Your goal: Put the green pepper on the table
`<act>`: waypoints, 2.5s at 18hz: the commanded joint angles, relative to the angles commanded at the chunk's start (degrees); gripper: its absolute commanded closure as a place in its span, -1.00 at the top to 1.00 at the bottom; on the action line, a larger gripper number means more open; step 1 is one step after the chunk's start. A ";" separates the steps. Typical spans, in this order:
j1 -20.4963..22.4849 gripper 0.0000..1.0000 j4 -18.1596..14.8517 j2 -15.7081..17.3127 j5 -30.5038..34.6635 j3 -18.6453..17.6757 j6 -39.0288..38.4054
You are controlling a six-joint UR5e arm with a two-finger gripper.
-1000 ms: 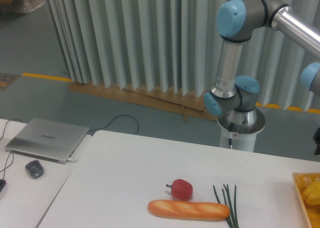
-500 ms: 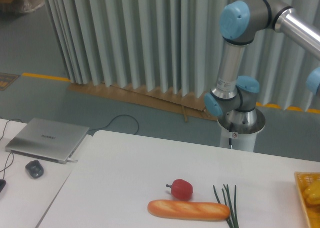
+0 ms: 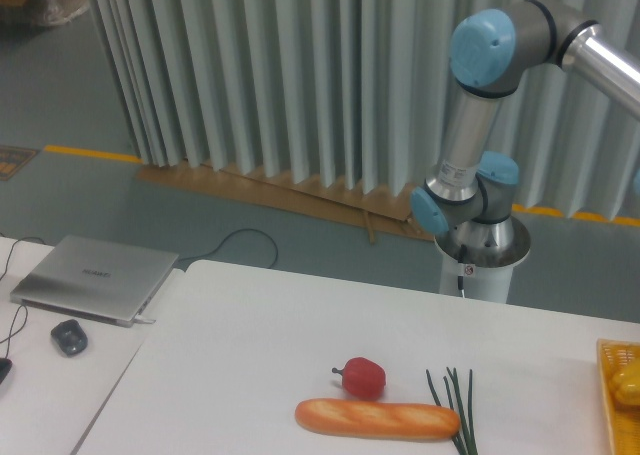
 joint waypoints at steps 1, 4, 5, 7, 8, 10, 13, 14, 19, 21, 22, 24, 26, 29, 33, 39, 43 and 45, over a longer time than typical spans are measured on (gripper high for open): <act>1.32 1.00 0.00 -0.79 -0.61 0.09 3.00; 1.95 1.00 0.18 -1.85 -1.93 0.88 5.32; 1.95 1.00 0.26 -2.37 -1.76 1.32 5.84; 1.42 1.00 0.26 -2.56 -1.58 1.23 7.68; 1.25 1.00 0.26 -2.73 -1.58 1.23 8.47; 0.20 1.00 0.61 -3.26 -1.41 1.23 8.92; -0.95 1.00 2.46 -3.87 0.44 0.62 9.27; -0.95 1.00 2.90 -4.22 0.44 0.36 9.71; 0.10 1.00 3.43 -5.54 0.44 0.27 10.59; 1.41 1.00 3.51 -6.51 0.35 0.62 10.67; 1.68 1.00 3.60 -6.51 0.18 0.27 10.68; 2.82 1.00 3.87 -6.51 0.00 0.27 10.77; 3.00 1.00 3.87 -6.25 -0.87 0.09 10.68; 2.92 1.00 3.87 -6.16 -0.88 0.09 10.51; 1.43 1.00 3.87 -6.07 -0.79 -0.09 9.28; -0.60 1.00 4.22 -6.25 -0.88 -0.52 5.67; -0.51 1.00 4.31 -6.34 -0.88 -0.44 5.67; -0.43 1.00 4.39 -6.60 -0.88 -0.26 5.76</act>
